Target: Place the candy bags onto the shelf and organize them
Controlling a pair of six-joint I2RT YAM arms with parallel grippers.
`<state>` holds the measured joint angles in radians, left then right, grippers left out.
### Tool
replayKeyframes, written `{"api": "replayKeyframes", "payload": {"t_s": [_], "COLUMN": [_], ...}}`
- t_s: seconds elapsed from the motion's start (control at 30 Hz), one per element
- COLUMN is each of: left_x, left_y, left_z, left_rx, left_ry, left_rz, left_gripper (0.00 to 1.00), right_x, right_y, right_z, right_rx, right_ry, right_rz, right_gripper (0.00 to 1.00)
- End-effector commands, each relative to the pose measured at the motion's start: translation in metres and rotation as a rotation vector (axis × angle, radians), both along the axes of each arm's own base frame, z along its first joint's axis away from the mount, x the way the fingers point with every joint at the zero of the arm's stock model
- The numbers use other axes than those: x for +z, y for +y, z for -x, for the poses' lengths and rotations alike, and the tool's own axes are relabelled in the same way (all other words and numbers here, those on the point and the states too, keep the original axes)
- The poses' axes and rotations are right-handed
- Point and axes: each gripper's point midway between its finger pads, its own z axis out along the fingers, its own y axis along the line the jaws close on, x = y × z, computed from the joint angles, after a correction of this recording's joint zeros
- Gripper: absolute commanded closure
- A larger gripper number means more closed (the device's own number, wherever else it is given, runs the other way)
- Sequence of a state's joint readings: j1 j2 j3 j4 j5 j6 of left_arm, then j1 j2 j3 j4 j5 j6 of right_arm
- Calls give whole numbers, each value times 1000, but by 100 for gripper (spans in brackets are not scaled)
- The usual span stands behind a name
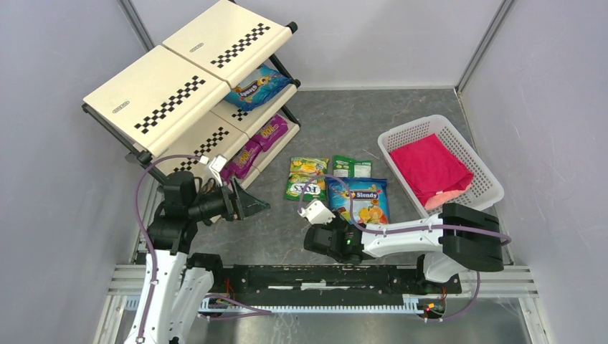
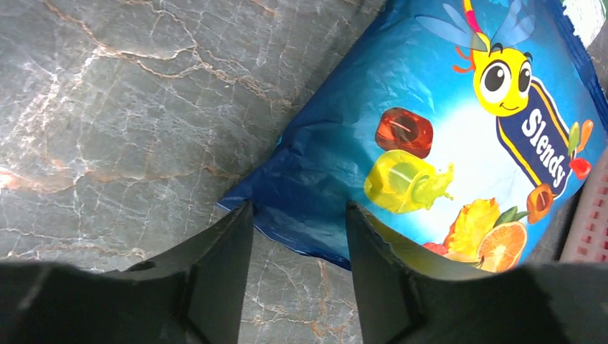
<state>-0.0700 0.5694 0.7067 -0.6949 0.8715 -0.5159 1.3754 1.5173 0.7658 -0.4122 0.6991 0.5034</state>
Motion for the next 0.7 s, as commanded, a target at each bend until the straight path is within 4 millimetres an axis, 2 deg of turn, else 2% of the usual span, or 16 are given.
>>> {"api": "replayKeyframes", "payload": {"t_s": [0.0, 0.17, 0.33, 0.47, 0.67], "left_x": [4, 7, 3, -5, -20], "left_y": [-5, -5, -10, -10, -11], "left_z": [3, 2, 3, 1, -1], "left_rx": [-29, -33, -48, -28, 4], "left_ry": [-9, -6, 18, 53, 103], "left_rz": [33, 39, 87, 104, 130], "left_gripper": [17, 15, 14, 16, 21], "right_x": [-1, -2, 2, 19, 62], "right_y": [-6, 12, 33, 60, 106], "right_z": [-9, -5, -1, 3, 2], "right_rx": [-33, 27, 99, 196, 298], "right_ry": [-68, -41, -17, -17, -68], "right_rz": [-3, -57, -130, -235, -426], "right_gripper": [50, 72, 99, 100, 100]}}
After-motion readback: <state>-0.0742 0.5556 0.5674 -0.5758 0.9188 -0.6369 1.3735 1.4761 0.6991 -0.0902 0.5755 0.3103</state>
